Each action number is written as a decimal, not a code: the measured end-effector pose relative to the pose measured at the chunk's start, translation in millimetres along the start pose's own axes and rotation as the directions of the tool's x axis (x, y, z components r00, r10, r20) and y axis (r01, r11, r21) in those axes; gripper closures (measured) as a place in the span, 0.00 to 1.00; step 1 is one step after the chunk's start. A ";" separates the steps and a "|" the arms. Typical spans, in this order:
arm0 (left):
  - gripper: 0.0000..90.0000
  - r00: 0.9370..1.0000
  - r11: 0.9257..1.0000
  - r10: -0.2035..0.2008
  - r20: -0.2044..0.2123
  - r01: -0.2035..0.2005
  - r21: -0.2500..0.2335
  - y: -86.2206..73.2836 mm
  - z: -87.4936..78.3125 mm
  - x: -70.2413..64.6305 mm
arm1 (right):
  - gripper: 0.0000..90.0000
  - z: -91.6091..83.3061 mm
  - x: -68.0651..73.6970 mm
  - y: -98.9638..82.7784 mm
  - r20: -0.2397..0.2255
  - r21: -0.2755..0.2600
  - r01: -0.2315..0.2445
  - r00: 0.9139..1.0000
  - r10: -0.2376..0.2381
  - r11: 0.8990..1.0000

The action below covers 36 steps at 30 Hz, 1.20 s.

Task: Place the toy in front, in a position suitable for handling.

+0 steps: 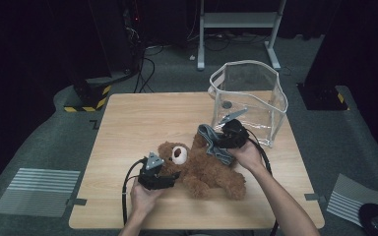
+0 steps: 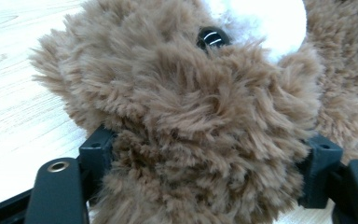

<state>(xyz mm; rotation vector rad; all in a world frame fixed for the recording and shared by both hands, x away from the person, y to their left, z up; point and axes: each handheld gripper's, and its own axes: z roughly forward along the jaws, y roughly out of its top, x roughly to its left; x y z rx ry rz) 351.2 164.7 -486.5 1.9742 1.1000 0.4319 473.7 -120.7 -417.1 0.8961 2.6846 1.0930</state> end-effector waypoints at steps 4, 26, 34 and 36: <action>0.27 1.000 1.000 -0.003 -0.004 0.003 -0.002 -0.5 0.1 -0.3 | 0.83 -0.9 9.3 6.6 -0.009 -0.005 0.042 0.999 -0.042 0.999; 0.23 1.000 1.000 -0.008 0.005 0.008 -0.012 -5.5 0.8 1.5 | 0.83 16.7 8.8 14.9 -0.016 0.036 0.053 0.998 -0.053 0.998; 0.23 1.000 1.000 -0.006 0.010 0.006 -0.010 -5.4 1.0 2.2 | 0.83 20.0 -3.1 12.4 0.015 0.068 0.023 1.000 -0.024 0.997; 0.22 1.000 1.000 -0.004 0.008 0.004 -0.003 -5.0 1.1 2.4 | 0.83 22.2 0.7 17.2 0.017 0.073 0.039 0.999 -0.041 0.997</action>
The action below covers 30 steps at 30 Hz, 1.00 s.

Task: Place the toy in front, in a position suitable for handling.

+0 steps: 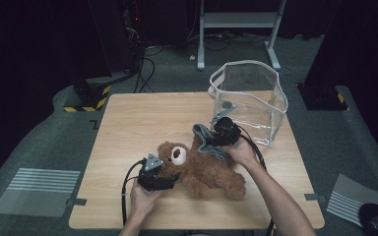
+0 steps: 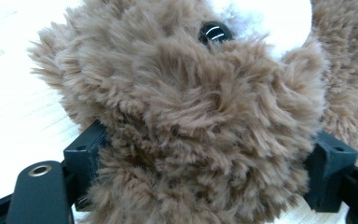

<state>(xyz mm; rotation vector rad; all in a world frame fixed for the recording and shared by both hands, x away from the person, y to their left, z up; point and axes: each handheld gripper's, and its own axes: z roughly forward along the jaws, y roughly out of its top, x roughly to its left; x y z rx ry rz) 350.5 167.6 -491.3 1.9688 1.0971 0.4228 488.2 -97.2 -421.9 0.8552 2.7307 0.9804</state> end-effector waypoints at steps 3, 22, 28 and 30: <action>0.21 1.000 1.000 0.001 0.001 -0.001 0.008 -0.7 0.2 0.4 | 0.83 3.0 4.8 10.1 -0.017 -0.013 0.027 0.999 -0.027 1.000; 0.17 1.000 1.000 0.000 0.002 -0.001 0.027 -4.0 1.4 2.0 | 0.82 26.9 -6.0 13.9 0.027 0.092 0.010 1.000 -0.012 0.996; 0.17 1.000 1.000 -0.001 0.005 0.001 0.028 -5.5 2.1 2.1 | 0.82 19.6 2.7 21.3 -0.005 0.043 0.042 0.999 -0.042 0.998; 0.17 1.000 1.000 0.000 0.004 0.000 0.028 -6.2 2.1 2.3 | 0.82 18.4 7.7 25.1 -0.028 0.021 0.052 0.998 -0.051 0.998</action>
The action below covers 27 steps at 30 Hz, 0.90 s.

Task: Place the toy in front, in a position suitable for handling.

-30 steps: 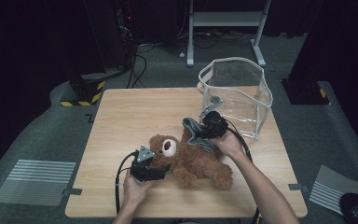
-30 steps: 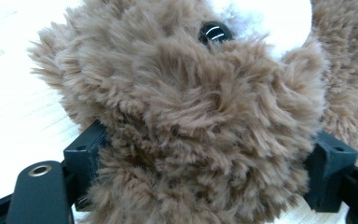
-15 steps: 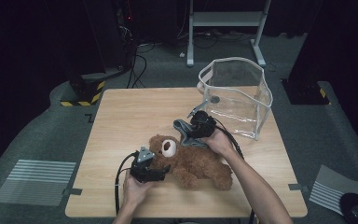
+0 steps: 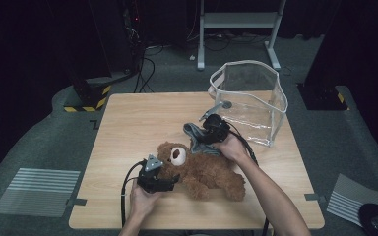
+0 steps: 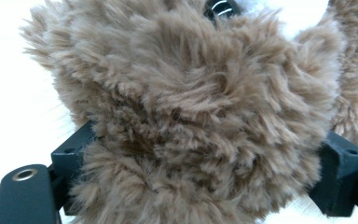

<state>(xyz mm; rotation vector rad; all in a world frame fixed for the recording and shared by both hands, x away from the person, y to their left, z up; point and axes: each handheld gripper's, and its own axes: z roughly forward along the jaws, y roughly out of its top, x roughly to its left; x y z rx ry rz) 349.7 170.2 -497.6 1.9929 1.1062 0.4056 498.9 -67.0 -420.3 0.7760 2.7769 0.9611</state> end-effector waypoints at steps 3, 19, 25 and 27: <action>0.17 1.000 1.000 0.000 0.001 0.000 0.001 -0.7 0.1 0.3 | 0.82 7.3 6.7 3.0 -0.021 0.019 0.021 1.000 -0.021 1.000; 0.17 1.000 1.000 -0.003 0.005 0.003 0.013 -1.7 2.0 0.4 | 0.82 11.3 -19.7 -10.5 0.056 0.085 -0.056 0.997 0.051 0.995; 0.17 1.000 1.000 0.002 0.003 -0.002 0.020 -1.9 2.5 -0.1 | 0.82 5.7 -3.4 2.2 0.016 0.031 0.005 1.000 -0.006 1.000; 0.17 1.000 1.000 -0.004 0.006 0.004 0.021 -2.0 2.5 -0.3 | 0.82 7.4 1.7 8.1 0.010 0.032 0.030 0.999 -0.030 0.999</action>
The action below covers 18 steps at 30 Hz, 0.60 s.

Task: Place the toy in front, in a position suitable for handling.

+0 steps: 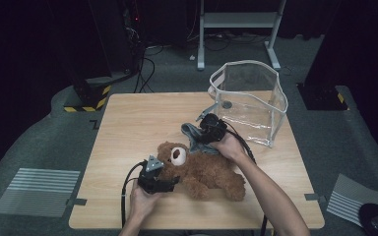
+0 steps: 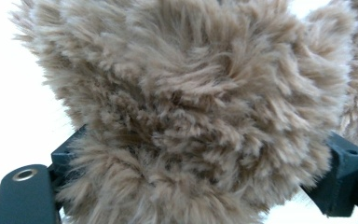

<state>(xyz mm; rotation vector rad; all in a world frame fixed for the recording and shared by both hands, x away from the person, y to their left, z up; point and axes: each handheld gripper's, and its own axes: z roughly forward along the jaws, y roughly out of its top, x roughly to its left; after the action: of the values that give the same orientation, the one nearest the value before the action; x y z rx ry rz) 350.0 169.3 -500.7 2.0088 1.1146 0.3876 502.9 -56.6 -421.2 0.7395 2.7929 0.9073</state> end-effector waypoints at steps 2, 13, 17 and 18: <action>0.17 1.000 1.000 0.005 -0.002 -0.005 0.002 0.0 -0.1 0.4 | 0.82 0.8 2.2 3.1 -0.007 -0.001 0.006 1.000 -0.006 1.000; 0.17 1.000 1.000 0.003 0.001 -0.003 0.004 -0.4 -0.9 1.1 | 0.82 21.9 4.5 9.5 -0.027 0.074 0.020 0.999 -0.018 0.997; 0.17 1.000 1.000 -0.002 0.002 0.002 0.001 -0.3 -0.3 1.1 | 0.82 21.6 -9.0 2.3 0.005 0.090 -0.017 1.000 0.016 0.996; 0.17 1.000 1.000 -0.001 0.003 0.001 0.002 -0.3 -0.3 1.1 | 0.82 21.2 -11.9 0.7 0.012 0.094 -0.021 1.000 0.019 0.995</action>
<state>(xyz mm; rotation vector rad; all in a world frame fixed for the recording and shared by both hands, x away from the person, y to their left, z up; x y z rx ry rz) 350.2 170.4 -500.8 2.0092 1.1149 0.3834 518.8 -50.7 -438.5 0.7842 2.8395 0.7771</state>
